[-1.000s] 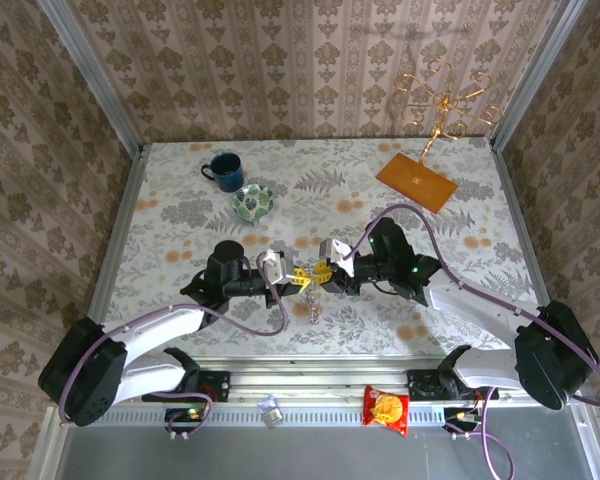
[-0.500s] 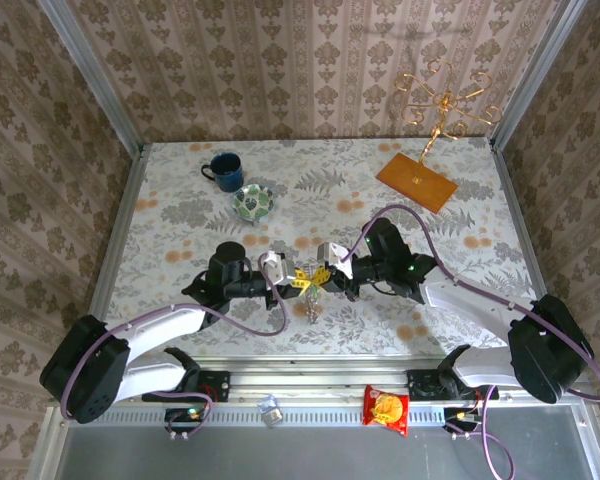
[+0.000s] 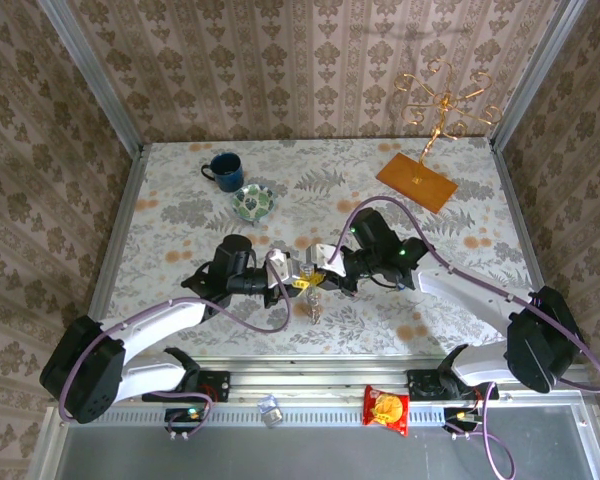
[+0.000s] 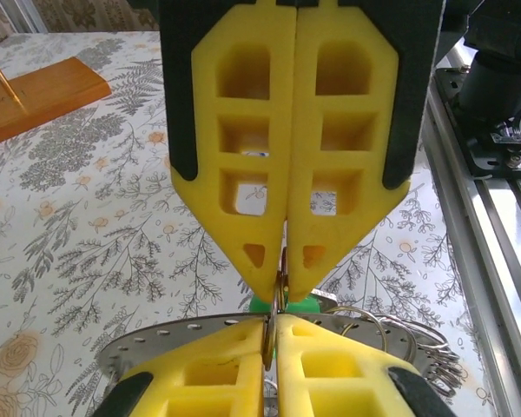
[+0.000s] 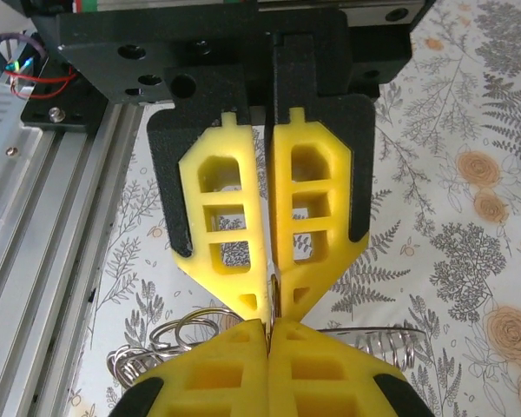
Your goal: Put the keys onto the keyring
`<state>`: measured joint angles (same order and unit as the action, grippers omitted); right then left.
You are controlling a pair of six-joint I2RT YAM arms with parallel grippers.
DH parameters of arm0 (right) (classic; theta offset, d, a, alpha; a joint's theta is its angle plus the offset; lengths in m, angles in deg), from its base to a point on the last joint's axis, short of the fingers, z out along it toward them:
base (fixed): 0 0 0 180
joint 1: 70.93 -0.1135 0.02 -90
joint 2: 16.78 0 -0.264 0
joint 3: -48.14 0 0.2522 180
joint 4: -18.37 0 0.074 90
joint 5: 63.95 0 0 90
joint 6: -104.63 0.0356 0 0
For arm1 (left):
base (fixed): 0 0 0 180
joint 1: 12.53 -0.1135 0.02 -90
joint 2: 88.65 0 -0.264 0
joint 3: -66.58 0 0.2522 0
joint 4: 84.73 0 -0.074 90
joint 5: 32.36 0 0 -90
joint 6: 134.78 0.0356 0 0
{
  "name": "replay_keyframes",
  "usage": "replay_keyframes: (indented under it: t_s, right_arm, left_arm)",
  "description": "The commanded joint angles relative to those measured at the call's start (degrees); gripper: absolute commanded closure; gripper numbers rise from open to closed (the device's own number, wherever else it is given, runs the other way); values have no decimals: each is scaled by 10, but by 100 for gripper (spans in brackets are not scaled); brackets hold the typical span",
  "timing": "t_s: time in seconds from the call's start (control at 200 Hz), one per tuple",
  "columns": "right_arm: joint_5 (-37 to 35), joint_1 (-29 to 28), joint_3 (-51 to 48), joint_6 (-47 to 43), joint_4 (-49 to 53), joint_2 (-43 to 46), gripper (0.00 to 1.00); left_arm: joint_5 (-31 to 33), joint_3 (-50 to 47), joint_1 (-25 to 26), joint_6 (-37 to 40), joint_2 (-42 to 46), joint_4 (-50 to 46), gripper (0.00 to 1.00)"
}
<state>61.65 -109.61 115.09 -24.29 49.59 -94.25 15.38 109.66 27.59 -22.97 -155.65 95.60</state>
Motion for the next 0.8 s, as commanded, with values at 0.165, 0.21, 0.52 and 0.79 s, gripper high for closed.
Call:
replay_keyframes:
  t_s: [0.165, 0.21, 0.52, 0.79]
  right_arm:
    - [13, 6, -19, 35, -23, 34, 73]
    - [16, 17, -44, 70, -60, 51, 67]
    - [14, 27, -81, 140, -95, 60, 67]
    - [25, 28, -71, 138, -80, 44, 86]
  left_arm:
    - [-20, 7, 3, -8, 7, 34, 100]
    - [-20, 0, 3, -15, 9, 45, 100]
    - [-21, -21, 4, -29, 11, 82, 100]
    - [-22, -25, 4, -29, 15, 86, 100]
